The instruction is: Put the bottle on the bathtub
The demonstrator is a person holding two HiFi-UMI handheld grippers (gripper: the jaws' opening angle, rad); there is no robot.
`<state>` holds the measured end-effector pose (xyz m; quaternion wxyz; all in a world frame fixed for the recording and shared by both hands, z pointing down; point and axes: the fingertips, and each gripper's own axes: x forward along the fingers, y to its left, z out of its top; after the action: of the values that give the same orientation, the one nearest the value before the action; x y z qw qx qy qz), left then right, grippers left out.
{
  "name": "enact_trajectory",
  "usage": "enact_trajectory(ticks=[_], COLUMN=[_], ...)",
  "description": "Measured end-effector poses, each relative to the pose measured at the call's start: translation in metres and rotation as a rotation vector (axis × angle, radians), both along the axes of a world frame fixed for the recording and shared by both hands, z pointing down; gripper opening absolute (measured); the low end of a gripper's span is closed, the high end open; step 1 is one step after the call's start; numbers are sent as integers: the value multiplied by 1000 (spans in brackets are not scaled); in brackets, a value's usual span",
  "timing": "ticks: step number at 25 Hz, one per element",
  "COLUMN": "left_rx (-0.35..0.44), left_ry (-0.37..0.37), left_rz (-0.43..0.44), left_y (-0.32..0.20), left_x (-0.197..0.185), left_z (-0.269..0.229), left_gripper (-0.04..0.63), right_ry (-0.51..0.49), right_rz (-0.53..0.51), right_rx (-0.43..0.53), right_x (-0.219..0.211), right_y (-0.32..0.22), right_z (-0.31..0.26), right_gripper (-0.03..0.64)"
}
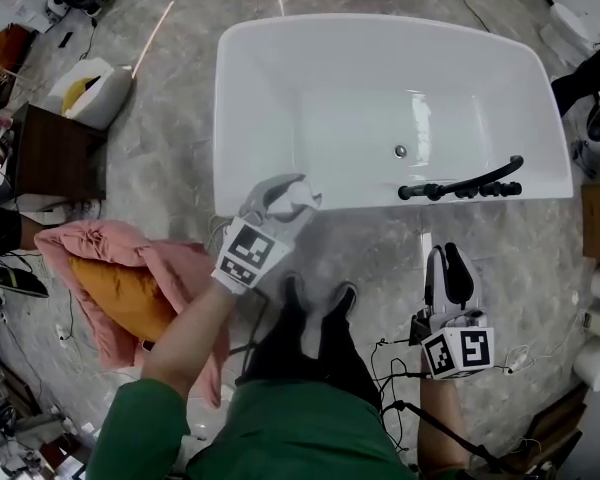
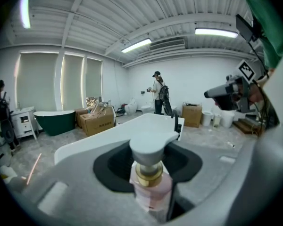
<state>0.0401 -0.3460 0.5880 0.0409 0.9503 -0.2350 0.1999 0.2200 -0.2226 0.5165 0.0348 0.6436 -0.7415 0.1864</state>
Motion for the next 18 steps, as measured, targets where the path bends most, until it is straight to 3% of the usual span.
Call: enact_trajectory(ticks=[18], left_rx=[-33], left_ry=[-93], left_rz=[-12], left_y=[-33], left_x=[-13], left_z=[94], left_gripper=[163], right_ry=[-1], right_rz=[-40], right_rx=[-78], right_x=[-11], right_y=[-22], right_z=[53], right_gripper=[78])
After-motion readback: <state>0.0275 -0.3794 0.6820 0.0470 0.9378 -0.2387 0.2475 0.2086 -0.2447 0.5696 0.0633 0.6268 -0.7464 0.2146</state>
